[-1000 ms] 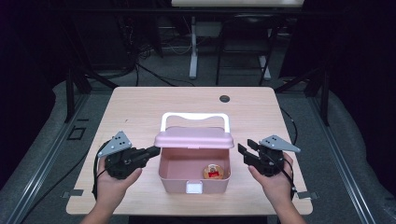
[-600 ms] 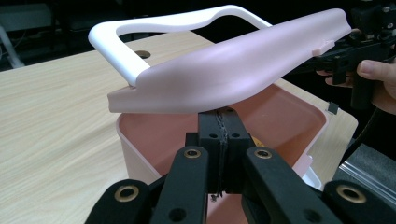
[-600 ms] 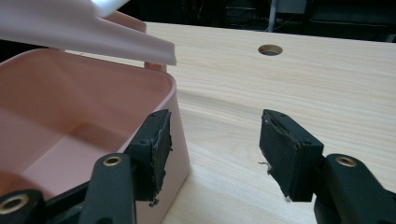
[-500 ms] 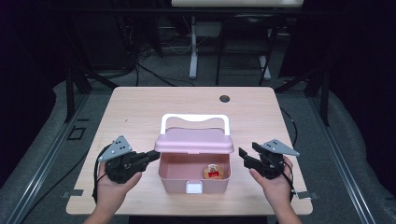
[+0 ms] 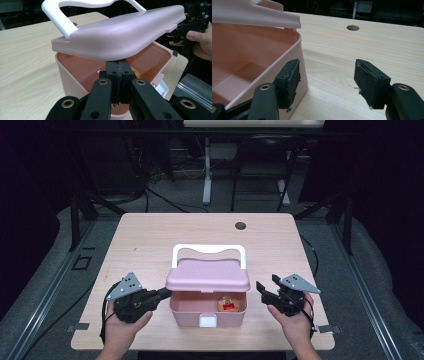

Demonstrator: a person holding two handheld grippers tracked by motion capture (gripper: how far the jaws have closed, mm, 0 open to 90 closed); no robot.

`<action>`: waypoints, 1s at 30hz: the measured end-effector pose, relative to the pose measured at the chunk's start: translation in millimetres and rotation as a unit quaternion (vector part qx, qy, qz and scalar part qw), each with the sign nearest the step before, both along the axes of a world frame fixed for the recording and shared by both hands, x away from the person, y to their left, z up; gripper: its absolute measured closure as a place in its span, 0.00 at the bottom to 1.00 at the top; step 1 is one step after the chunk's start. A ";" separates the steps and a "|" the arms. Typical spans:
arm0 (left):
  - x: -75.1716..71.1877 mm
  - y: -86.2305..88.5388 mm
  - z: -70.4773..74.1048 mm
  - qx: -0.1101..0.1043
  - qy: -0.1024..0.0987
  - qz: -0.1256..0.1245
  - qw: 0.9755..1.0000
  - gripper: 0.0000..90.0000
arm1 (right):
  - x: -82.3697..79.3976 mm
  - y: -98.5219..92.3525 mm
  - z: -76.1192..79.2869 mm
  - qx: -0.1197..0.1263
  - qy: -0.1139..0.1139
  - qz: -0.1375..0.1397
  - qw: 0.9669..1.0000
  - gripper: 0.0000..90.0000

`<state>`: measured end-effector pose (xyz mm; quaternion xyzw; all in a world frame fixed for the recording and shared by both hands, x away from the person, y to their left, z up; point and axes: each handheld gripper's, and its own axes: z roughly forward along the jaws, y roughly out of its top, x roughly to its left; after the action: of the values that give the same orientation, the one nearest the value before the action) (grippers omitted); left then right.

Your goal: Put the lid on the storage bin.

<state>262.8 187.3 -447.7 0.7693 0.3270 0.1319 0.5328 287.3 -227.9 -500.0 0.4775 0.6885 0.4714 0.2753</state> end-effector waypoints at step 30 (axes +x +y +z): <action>-17.2 1.3 -25.1 0.024 0.025 -0.008 0.999 0.99 | -0.1 1.5 -5.8 0.000 0.003 -0.003 1.000 0.41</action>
<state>245.7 188.6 -472.9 0.7872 0.3313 0.1160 0.5070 287.2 -226.4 -505.8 0.4809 0.6880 0.4690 0.2746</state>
